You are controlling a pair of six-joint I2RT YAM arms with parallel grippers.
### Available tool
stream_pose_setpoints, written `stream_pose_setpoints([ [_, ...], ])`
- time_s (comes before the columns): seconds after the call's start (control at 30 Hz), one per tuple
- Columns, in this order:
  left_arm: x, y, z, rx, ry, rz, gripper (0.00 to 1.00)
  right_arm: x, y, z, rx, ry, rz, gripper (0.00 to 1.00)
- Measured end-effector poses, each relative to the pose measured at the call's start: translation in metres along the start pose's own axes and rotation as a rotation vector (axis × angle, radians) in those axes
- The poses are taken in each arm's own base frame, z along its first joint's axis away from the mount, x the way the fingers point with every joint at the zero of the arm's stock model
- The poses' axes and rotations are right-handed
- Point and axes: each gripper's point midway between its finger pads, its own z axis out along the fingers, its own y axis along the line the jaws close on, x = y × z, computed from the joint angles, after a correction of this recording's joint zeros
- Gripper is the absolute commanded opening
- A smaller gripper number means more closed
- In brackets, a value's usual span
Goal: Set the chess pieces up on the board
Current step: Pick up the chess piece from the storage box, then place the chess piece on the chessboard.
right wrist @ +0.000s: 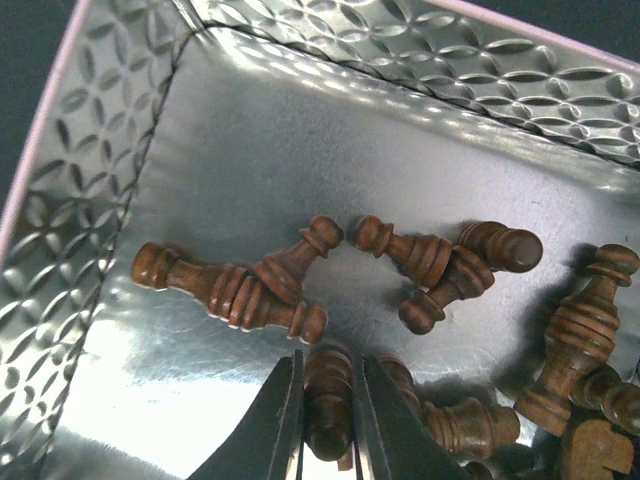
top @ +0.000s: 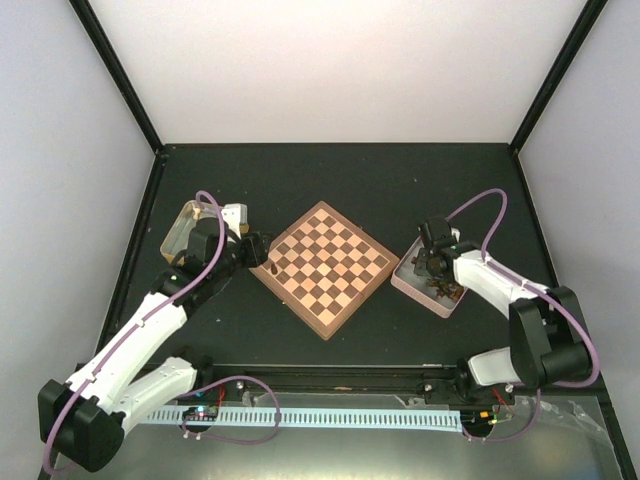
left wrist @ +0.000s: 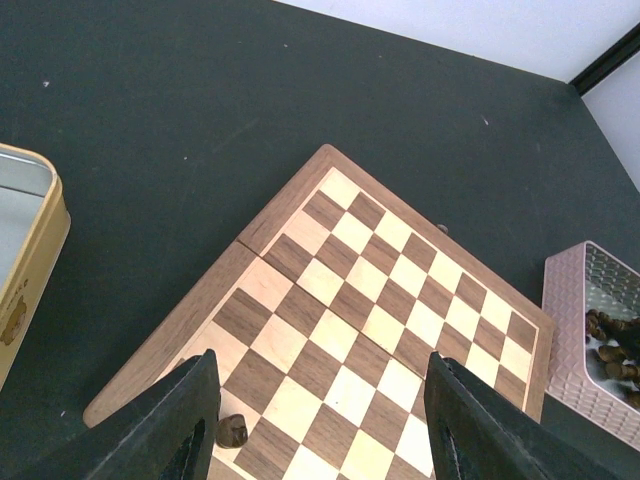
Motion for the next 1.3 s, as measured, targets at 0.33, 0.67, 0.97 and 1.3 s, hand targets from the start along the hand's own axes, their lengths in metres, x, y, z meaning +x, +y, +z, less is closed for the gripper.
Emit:
stream_pose_setpoints([
  [0.33, -0.005, 0.002, -0.031, -0.011, -0.053, -0.022, 0.7, -0.025, 0.057, -0.065, -0.248, -0.113, -0.058, 0.01],
  [0.67, 0.001, 0.008, -0.052, -0.025, -0.068, -0.072, 0.99, 0.021, 0.176, -0.09, -0.433, -0.044, -0.295, 0.01],
  [0.97, 0.021, 0.014, -0.047, -0.033, -0.005, -0.045, 0.99, 0.055, 0.244, -0.079, -0.461, 0.034, -0.406, 0.01],
  [1.3, 0.025, 0.016, -0.045, -0.038, 0.003, -0.001, 0.99, 0.065, 0.282, -0.068, -0.459, 0.06, -0.477, 0.02],
])
